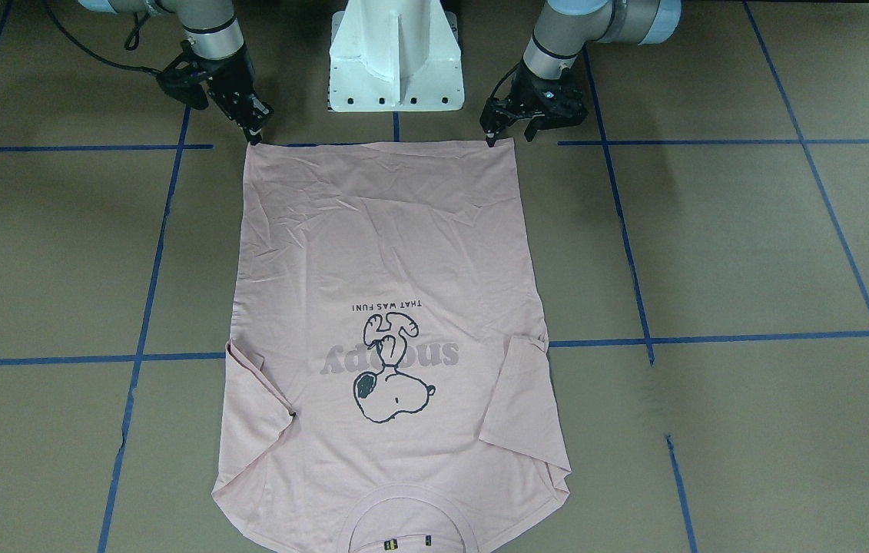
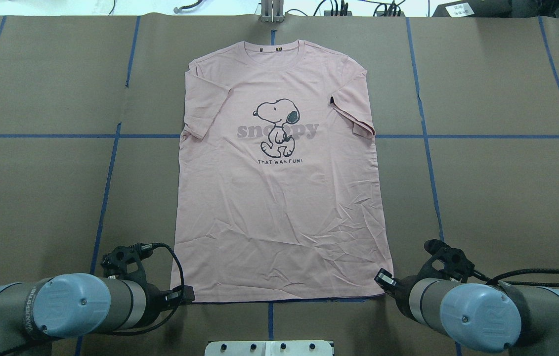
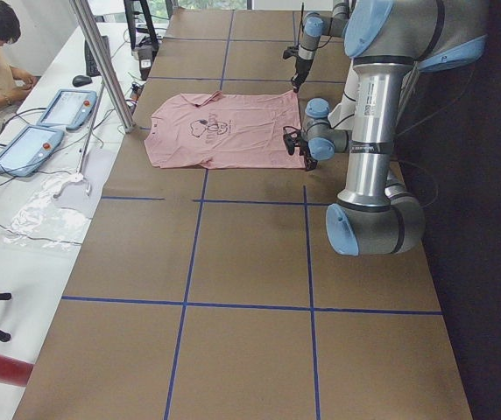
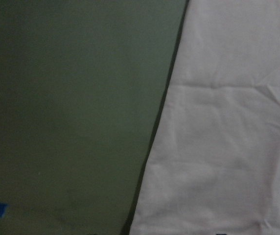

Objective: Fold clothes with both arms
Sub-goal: 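Grasp the hem corners nearest the robot with both grippers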

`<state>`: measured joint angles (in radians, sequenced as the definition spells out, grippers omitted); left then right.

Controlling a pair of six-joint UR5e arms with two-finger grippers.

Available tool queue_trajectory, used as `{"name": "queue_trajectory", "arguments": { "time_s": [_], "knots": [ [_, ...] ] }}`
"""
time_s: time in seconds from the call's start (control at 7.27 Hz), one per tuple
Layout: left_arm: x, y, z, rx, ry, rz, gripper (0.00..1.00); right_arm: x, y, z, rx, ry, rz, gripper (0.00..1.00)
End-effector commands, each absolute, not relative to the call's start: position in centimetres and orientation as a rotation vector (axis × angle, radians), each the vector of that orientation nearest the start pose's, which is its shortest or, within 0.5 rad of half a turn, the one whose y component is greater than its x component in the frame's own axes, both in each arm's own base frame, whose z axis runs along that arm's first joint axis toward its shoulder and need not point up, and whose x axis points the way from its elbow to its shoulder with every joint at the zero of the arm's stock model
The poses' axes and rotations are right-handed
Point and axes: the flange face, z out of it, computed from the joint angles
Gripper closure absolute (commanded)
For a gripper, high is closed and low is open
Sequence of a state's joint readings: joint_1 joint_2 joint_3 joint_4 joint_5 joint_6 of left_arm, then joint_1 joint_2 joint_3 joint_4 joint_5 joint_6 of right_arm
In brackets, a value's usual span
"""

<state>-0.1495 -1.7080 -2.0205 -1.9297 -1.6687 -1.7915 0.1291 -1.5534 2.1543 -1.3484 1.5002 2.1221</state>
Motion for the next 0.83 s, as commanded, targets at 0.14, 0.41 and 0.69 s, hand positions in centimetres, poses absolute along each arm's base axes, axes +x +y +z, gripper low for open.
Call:
{"name": "queue_trajectory", "arguments": {
  "time_s": [0.14, 0.41, 0.69],
  "knots": [
    [50.1, -19.8, 34.2, -0.108, 0.946, -0.322, 0.24, -44.8, -20.2, 36.1, -0.107, -0.835, 0.672, 1.00],
    [50.2, -20.5, 34.6, -0.074, 0.941, -0.334, 0.25, -44.8, -20.2, 36.1, -0.107, -0.835, 0.673, 1.00],
    [50.3, -20.5, 34.7, -0.071, 0.938, -0.336, 0.28, -44.8, -20.2, 36.1, -0.107, -0.833, 0.673, 1.00]
  ]
}}
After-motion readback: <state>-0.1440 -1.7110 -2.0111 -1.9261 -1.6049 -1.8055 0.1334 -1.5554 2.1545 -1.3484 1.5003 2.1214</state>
